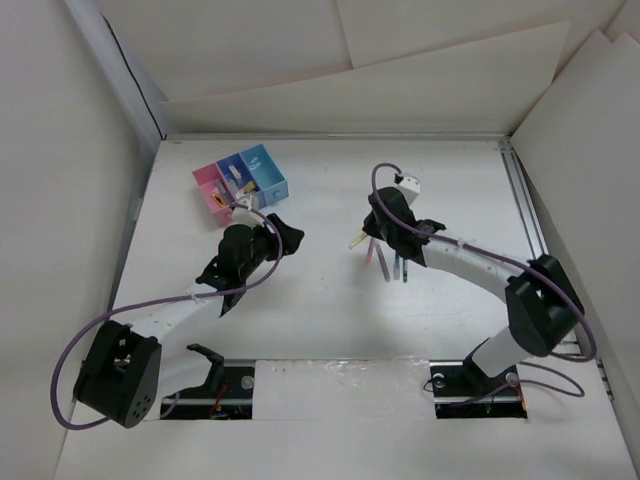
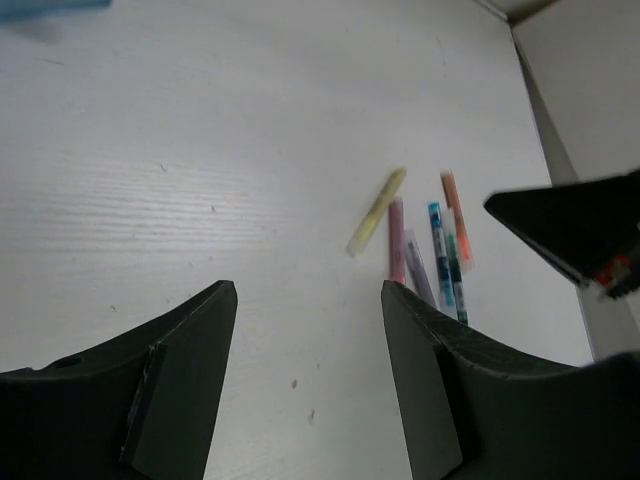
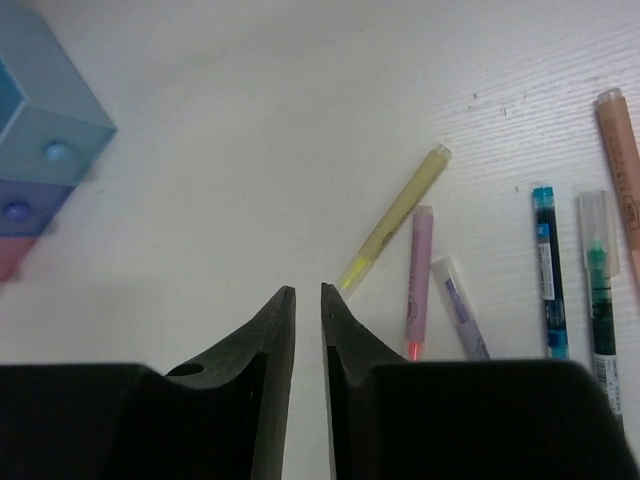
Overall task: Sort the stationery into containers
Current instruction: Pick up the pen from the center of the board.
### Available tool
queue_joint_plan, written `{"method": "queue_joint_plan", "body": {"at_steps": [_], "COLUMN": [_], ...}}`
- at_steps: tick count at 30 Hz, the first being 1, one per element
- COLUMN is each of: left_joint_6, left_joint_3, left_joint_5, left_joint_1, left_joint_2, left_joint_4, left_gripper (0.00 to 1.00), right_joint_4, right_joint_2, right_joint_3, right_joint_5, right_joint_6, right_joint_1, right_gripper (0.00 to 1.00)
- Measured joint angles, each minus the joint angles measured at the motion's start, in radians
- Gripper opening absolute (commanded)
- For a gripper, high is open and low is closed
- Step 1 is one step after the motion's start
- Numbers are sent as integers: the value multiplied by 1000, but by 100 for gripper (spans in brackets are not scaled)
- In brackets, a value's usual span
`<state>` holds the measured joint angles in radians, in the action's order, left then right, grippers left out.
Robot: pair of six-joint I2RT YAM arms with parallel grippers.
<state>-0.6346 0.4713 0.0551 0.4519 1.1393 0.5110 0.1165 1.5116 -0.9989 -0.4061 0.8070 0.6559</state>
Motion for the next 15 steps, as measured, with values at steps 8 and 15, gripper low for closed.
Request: {"method": "queue_joint_plan", "body": {"at_steps": [8,15], "left_joint_6": [46,51], "left_joint_3": [-49,-98], "left_joint_5": [146,184], "left_joint_1": [0,0], "left_joint_2": [-61,-190], "left_joint_4": [55,87], "left_gripper": [58,59], "right_joint_4": [97,171], "right_joint_2": [206,304], "right_joint_3": [-85,-147], "right_joint_5": [-88,-110], "right_joint_6": [63,108], "right_joint_1": [26,26], "right_gripper": [38,36]}}
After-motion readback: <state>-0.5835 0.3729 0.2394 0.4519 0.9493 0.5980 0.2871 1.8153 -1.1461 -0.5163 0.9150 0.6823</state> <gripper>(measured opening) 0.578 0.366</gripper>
